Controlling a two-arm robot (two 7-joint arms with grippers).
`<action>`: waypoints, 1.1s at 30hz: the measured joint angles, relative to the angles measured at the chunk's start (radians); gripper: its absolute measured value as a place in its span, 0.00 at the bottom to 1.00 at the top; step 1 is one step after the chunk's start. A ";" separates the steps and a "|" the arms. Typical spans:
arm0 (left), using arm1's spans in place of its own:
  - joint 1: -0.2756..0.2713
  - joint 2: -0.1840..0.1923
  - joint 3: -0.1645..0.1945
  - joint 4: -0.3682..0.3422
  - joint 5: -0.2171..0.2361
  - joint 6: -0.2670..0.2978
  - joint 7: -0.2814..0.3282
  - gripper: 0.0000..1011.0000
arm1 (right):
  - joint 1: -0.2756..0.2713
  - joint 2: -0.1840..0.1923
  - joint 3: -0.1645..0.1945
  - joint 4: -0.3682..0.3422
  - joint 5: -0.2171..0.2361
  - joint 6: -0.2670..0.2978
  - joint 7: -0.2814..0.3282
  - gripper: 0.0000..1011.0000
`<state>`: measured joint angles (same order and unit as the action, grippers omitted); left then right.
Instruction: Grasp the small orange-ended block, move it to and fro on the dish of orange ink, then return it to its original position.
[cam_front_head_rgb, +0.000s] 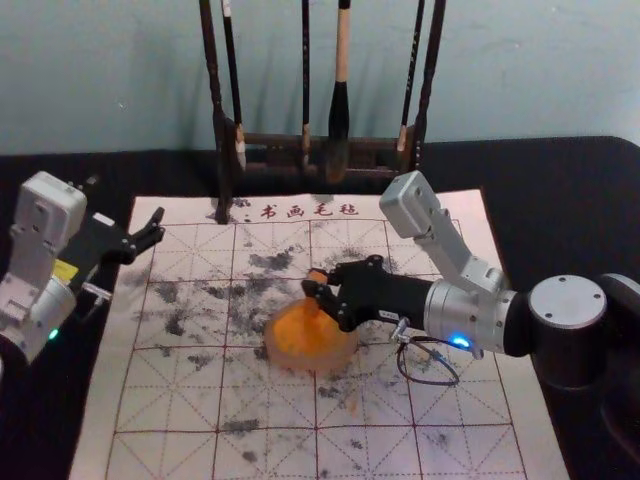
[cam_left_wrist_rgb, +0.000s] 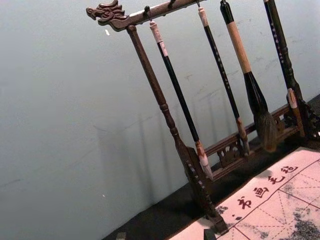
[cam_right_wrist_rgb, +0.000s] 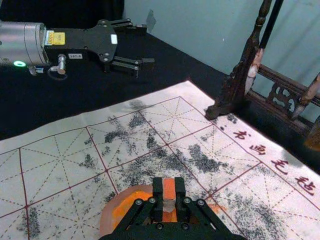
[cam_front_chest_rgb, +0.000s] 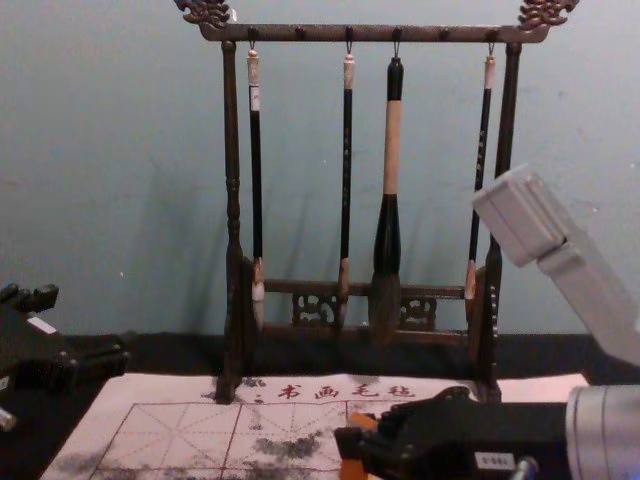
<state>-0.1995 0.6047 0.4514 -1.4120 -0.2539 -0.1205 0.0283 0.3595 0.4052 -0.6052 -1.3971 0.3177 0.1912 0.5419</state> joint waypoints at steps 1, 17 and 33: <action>0.000 0.000 0.000 0.000 0.000 0.000 0.000 0.99 | 0.000 0.000 0.000 0.000 0.000 0.000 0.000 0.13; 0.000 0.000 0.000 0.000 0.000 0.000 0.000 0.99 | -0.017 0.016 0.020 -0.045 0.003 -0.006 0.000 0.13; 0.000 0.000 0.000 0.000 0.000 0.000 0.000 0.99 | -0.080 0.095 0.095 -0.208 0.040 -0.030 -0.034 0.13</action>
<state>-0.1995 0.6047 0.4514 -1.4120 -0.2539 -0.1206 0.0283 0.2794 0.5001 -0.5106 -1.6050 0.3580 0.1615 0.5077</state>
